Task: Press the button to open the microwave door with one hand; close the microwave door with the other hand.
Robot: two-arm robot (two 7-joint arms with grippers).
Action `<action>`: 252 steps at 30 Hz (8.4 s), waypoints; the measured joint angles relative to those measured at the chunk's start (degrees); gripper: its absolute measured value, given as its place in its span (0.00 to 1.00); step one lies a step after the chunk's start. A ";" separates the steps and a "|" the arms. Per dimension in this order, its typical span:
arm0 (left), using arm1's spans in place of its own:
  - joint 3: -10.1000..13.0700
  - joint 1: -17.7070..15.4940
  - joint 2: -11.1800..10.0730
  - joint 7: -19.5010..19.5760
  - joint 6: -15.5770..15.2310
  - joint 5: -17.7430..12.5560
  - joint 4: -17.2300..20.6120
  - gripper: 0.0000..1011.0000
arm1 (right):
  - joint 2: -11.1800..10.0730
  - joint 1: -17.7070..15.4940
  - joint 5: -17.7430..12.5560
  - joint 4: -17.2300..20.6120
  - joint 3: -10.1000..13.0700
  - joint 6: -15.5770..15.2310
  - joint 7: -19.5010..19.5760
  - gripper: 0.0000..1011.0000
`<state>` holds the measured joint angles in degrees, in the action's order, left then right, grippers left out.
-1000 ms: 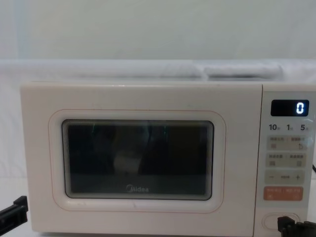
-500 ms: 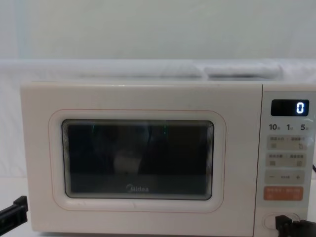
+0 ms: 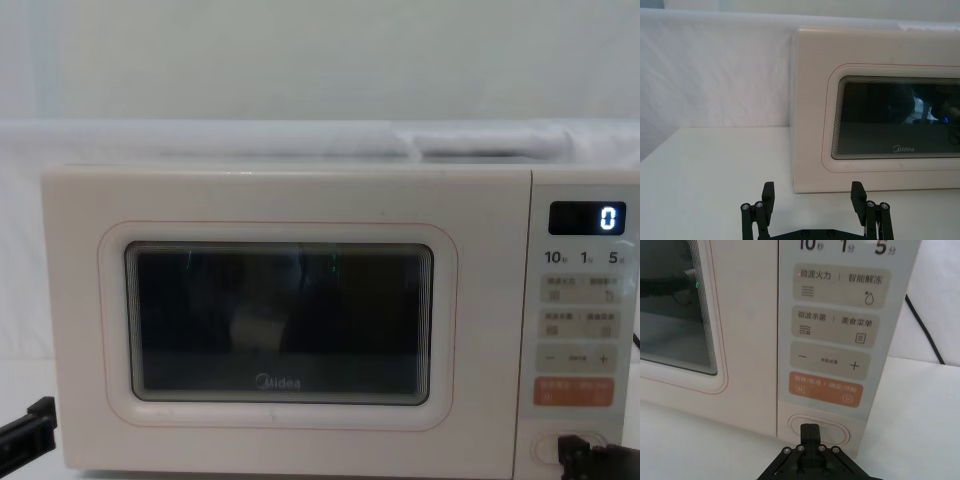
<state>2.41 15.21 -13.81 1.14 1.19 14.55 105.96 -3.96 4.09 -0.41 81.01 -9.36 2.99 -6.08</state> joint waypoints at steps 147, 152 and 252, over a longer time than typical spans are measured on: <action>0.01 0.00 0.00 0.00 0.00 0.00 0.00 0.99 | -9.83 -5.76 -3.29 8.16 -2.67 1.85 -7.91 0.99; 0.00 0.00 0.00 0.00 0.00 0.00 0.00 0.99 | -9.82 -5.76 -3.26 8.19 -2.68 1.82 -7.96 0.99; 0.01 0.00 0.00 0.00 0.00 0.00 0.00 0.79 | -9.73 -5.72 -3.19 8.20 -2.62 1.75 -7.97 0.99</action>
<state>2.42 15.21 -13.81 1.14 1.19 14.54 105.95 -13.69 -1.64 -3.60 89.21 -11.99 4.74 -14.05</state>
